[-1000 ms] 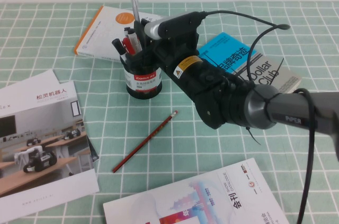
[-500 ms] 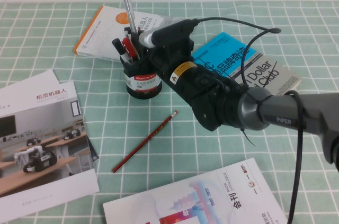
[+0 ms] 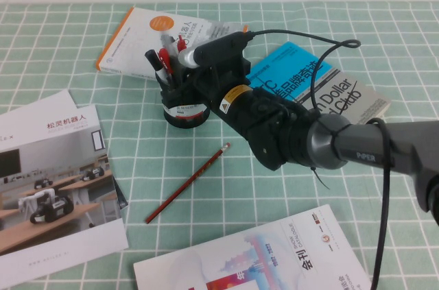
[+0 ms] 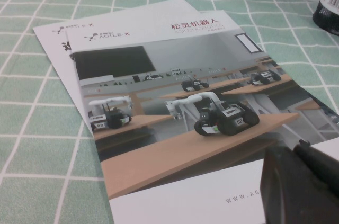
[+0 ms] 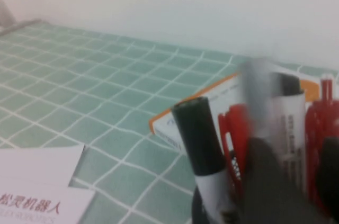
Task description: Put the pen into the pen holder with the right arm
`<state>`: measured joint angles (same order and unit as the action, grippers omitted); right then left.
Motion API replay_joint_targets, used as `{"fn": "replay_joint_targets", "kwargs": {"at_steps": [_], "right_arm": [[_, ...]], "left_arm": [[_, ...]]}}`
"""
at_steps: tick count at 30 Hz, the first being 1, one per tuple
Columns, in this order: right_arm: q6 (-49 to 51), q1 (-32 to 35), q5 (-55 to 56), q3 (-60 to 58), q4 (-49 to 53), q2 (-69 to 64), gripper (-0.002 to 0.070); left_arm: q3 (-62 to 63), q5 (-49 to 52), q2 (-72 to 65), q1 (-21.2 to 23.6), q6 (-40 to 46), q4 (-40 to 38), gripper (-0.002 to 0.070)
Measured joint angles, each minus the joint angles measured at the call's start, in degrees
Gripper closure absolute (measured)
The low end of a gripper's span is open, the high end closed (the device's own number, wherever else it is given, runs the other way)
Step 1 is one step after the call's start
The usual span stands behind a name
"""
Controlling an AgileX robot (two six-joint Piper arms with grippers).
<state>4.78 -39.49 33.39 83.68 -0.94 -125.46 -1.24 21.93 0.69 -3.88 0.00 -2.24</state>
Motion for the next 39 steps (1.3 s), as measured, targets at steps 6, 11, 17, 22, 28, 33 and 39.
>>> {"fn": "replay_joint_targets", "kwargs": {"at_steps": [6, 11, 17, 22, 28, 33, 39], "right_arm": [[0.00, 0.00, -3.65, -0.81, 0.10, 3.39, 0.0307], [0.00, 0.00, -10.62, -3.28, 0.10, 9.76, 0.0314], [0.00, 0.00, -28.37, -6.20, 1.77, 22.96, 0.0563], [0.00, 0.00, -41.12, -8.48, 4.05, 35.52, 0.0678], [0.00, 0.00, -55.64, -12.97, 5.46, 50.01, 0.0692], [0.00, 0.00, -63.02, -20.95, 3.61, 61.39, 0.0694], [0.00, 0.00, -76.39, -27.86, 0.63, 71.32, 0.0694]], "left_arm": [[0.00, 0.00, 0.00, 0.00, 0.00, 0.00, 0.0680], [0.00, 0.00, 0.00, 0.00, 0.00, 0.00, 0.0680], [0.00, 0.00, 0.00, 0.00, 0.00, 0.00, 0.0680], [0.00, 0.00, 0.00, 0.00, 0.00, 0.00, 0.0680], [0.00, 0.00, 0.00, 0.00, 0.00, 0.00, 0.0680], [0.00, 0.00, 0.00, 0.00, 0.00, 0.00, 0.0680], [0.00, 0.00, 0.00, 0.00, 0.00, 0.00, 0.0680]]}}
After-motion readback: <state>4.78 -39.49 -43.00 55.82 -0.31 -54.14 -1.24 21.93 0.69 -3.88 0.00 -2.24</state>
